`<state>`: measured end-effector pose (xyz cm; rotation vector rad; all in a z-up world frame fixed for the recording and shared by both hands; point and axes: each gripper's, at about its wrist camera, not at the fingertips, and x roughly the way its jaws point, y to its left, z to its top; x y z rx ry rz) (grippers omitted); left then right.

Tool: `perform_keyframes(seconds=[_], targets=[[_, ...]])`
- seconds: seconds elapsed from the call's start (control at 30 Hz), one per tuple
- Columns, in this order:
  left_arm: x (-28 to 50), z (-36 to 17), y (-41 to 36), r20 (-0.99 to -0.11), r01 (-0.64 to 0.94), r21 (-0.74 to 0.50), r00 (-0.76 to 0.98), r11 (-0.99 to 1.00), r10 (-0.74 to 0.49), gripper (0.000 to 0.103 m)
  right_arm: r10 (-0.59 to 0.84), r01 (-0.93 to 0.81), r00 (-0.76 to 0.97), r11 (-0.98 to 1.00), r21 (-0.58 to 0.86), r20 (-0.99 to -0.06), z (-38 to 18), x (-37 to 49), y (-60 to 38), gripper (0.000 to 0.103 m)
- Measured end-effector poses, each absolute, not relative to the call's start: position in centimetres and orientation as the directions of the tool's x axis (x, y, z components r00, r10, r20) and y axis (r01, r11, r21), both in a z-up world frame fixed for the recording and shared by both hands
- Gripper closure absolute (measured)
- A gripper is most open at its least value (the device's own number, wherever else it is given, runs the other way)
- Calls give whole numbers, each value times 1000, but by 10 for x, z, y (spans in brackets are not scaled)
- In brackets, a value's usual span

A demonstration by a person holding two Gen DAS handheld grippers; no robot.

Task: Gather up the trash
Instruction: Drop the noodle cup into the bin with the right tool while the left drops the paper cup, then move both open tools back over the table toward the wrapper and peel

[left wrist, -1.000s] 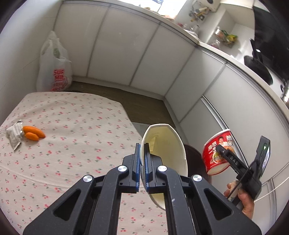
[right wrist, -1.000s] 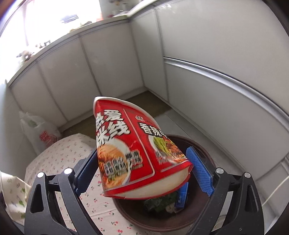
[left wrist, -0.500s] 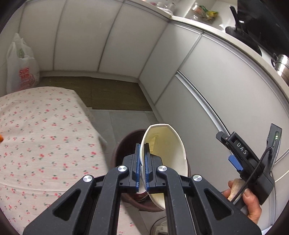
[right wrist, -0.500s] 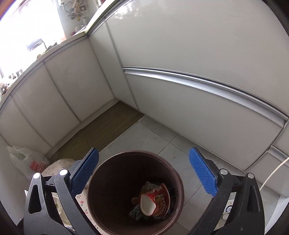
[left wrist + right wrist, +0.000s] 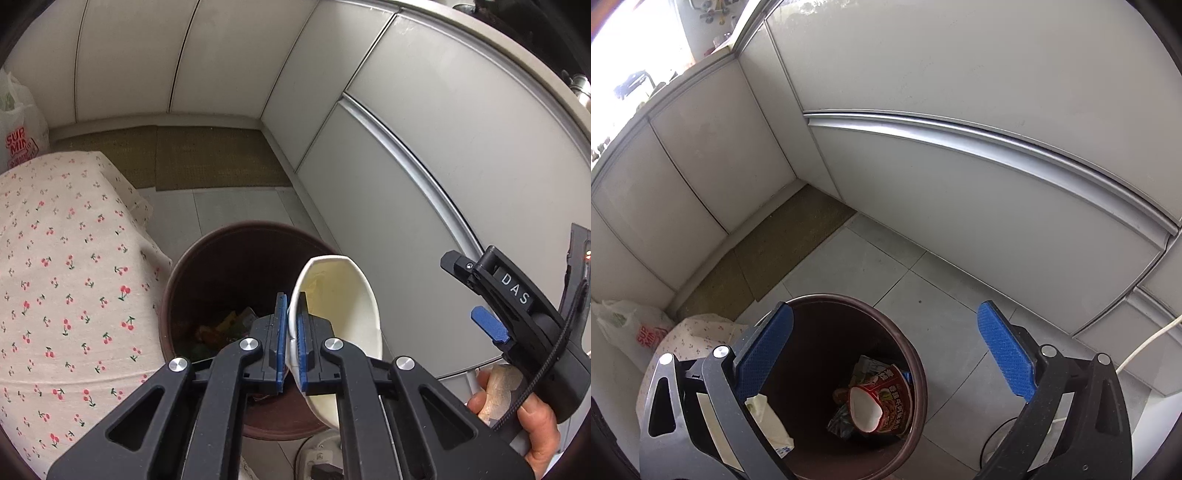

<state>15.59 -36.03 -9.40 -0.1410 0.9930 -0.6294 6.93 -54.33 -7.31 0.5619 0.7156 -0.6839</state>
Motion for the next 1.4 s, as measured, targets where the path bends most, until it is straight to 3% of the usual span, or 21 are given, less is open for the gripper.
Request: perform_keyframes(seconds=[0.1,0.17,0.53,1.07,1.4], targets=[[157,-95,-358,-738,424,-376,401,824,-543,79,-378,720,555,664,200,-741,-72,73,-539,7],[155,-91,-354,-731,415,-374,418,829,-539,59,-381,716,553,672,189,-741,-71,74,-538,7],[161,-76,-302,-711,349,-293,543,890,-447,58,-345,645,599,742,181,-722,-64,93,-502,7],[187,-68,-195,-694,209,-275,632,938,-345,58,-350,431,686,902,-31,-638,-52,146,-369,7],[197,-74,-128,-709,119,-256,651,959,-270,58,-290,326,716,943,-63,-635,-55,175,-299,7]])
